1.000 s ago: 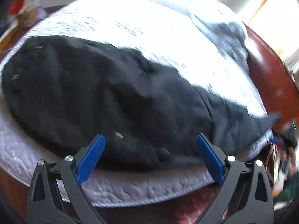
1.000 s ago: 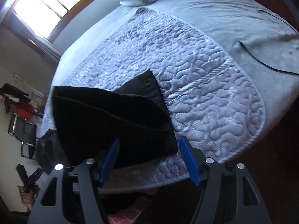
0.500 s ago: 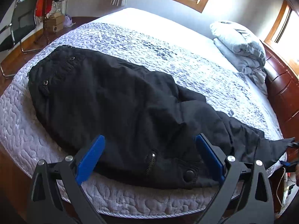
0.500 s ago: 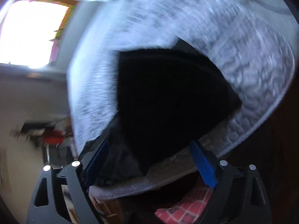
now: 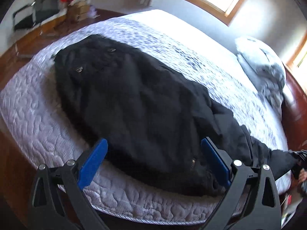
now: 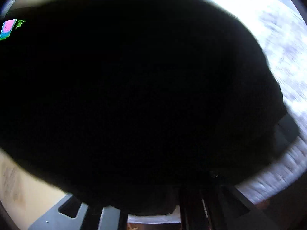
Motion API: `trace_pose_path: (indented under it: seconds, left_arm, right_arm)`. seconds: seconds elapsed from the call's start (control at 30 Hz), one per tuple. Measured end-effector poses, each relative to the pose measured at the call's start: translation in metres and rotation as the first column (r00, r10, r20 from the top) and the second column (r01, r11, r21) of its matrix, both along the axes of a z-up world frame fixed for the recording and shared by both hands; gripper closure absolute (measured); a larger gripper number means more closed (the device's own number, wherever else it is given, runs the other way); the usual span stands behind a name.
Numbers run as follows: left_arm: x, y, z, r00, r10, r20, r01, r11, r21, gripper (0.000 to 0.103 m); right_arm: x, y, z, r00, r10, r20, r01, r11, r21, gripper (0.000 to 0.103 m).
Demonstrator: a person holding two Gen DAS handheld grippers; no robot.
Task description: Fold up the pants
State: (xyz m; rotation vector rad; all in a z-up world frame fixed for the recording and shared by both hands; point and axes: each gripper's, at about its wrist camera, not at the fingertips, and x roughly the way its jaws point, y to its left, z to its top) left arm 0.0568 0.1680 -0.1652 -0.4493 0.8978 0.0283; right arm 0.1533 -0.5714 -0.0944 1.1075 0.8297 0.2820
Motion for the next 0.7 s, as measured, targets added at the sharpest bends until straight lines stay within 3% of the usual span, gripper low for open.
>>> trace_pose_path:
  seconds: [0.07, 0.1, 0.17, 0.27, 0.3, 0.4, 0.5, 0.57, 0.63, 0.7]
  left_arm:
    - [-0.001, 0.007, 0.000, 0.999, 0.038, 0.004, -0.038, 0.999, -0.026, 0.005]
    - [-0.001, 0.009, 0.001, 0.999, 0.054, 0.004, -0.054, 0.998, -0.027, 0.005]
    - [0.000, 0.010, 0.003, 0.997, 0.072, 0.006, -0.071, 0.997, -0.016, 0.005]
    - [0.002, 0.006, 0.005, 0.998, 0.065, 0.004, -0.065, 0.998, -0.007, 0.005]
    - [0.005, 0.005, 0.006, 0.998, 0.058, 0.002, -0.058, 0.998, -0.001, 0.005]
    - [0.012, -0.008, 0.011, 1.000, 0.021, 0.000, -0.021, 0.999, 0.033, 0.005]
    - [0.019, -0.017, 0.012, 1.000, -0.004, -0.014, 0.005, 0.999, 0.053, 0.005]
    - [0.023, -0.023, 0.011, 1.000, -0.017, -0.026, 0.019, 0.997, 0.079, 0.004]
    - [0.025, -0.026, 0.010, 0.999, -0.013, -0.034, 0.017, 0.994, 0.106, 0.004]
    - [0.025, -0.026, 0.009, 0.999, -0.004, -0.039, 0.008, 0.993, 0.117, 0.004]
  right_arm:
    - [-0.005, -0.001, 0.011, 0.996, 0.024, 0.090, -0.026, 0.999, 0.022, 0.097]
    - [-0.009, -0.005, 0.011, 0.996, 0.011, 0.087, -0.012, 1.000, 0.019, 0.097]
    - [-0.016, -0.016, -0.003, 1.000, -0.010, -0.001, 0.010, 0.999, -0.045, 0.095]
    - [-0.029, -0.029, -0.038, 0.976, -0.030, -0.216, -0.010, 0.984, -0.180, 0.074]
    - [-0.033, -0.031, -0.048, 0.960, -0.026, -0.279, -0.037, 0.976, -0.216, 0.062]
    - [-0.046, -0.039, -0.064, 0.926, -0.018, -0.377, -0.100, 0.951, -0.292, 0.061]
    - [-0.060, -0.056, -0.062, 0.925, -0.040, -0.378, -0.087, 0.946, -0.312, 0.060]
    - [-0.068, -0.075, -0.054, 0.930, -0.083, -0.358, -0.043, 0.943, -0.330, 0.050]
    - [-0.067, -0.095, -0.061, 0.932, -0.103, -0.347, -0.027, 0.937, -0.350, 0.034]
    - [-0.065, -0.107, -0.062, 0.929, -0.094, -0.359, -0.053, 0.924, -0.379, 0.033]
